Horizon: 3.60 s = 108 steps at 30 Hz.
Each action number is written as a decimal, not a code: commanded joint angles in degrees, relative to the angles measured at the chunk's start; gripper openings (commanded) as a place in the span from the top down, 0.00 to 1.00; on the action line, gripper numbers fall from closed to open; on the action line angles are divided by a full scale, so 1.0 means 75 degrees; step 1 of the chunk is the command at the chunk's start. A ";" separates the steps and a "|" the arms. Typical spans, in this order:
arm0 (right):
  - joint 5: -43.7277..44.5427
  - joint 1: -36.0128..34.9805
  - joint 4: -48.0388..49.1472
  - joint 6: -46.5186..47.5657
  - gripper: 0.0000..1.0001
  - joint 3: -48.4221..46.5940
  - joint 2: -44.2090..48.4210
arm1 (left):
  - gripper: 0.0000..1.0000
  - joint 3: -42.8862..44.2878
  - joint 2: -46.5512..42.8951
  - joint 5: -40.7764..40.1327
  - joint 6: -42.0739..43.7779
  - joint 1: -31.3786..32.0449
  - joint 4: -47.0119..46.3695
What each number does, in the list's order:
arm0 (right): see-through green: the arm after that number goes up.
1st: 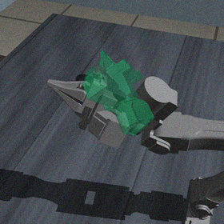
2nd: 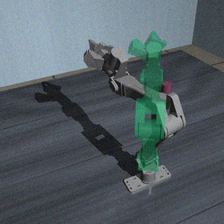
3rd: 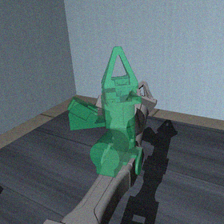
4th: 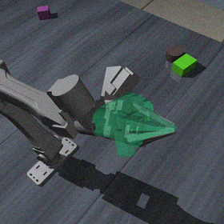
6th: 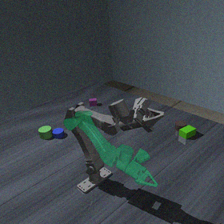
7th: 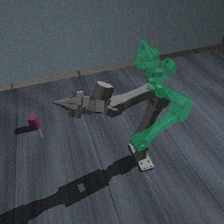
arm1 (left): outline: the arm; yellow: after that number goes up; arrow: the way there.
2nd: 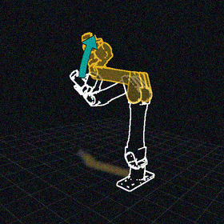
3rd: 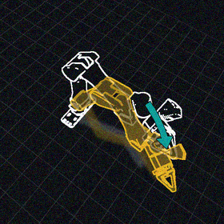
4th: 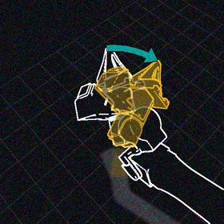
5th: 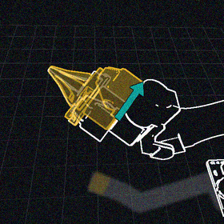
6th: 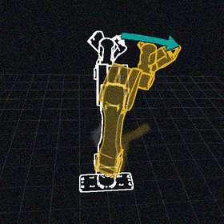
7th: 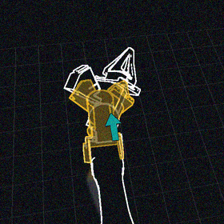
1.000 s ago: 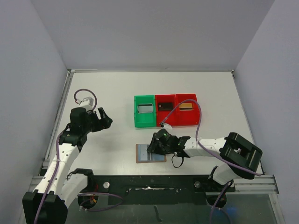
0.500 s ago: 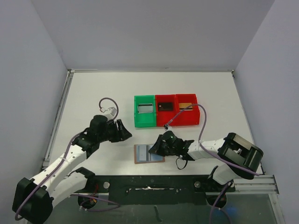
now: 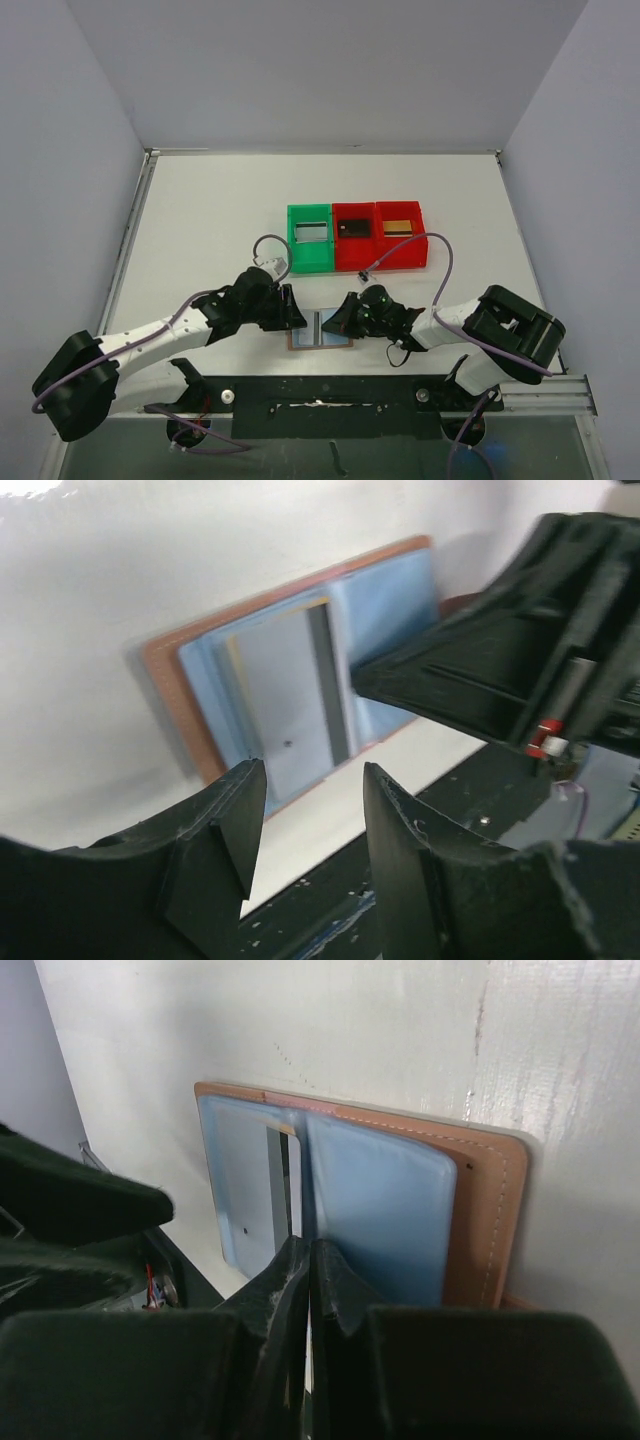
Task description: Take the credit cards out of the card holder
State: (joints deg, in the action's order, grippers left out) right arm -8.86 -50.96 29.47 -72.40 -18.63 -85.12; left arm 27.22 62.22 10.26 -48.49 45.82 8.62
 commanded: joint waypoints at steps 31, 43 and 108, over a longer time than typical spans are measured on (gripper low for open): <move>-0.0139 -0.0055 -0.0942 0.0589 0.75 -0.0840 -0.0072 | 0.70 0.0472 0.1333 -0.0240 0.0180 0.0360 -0.0329; -0.0363 -0.0061 -0.0933 0.0629 0.86 -0.1004 -0.0393 | 0.82 0.0472 0.1663 -0.0524 0.0416 0.0424 0.0381; -0.0611 0.0349 -0.0978 0.0756 1.00 -0.0483 0.0100 | 0.78 0.1260 0.2078 -0.0540 0.0117 0.0699 0.0525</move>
State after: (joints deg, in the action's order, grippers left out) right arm -14.00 -48.71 22.65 -67.92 -21.85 -84.88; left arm 34.57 79.15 9.85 -48.27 50.85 10.55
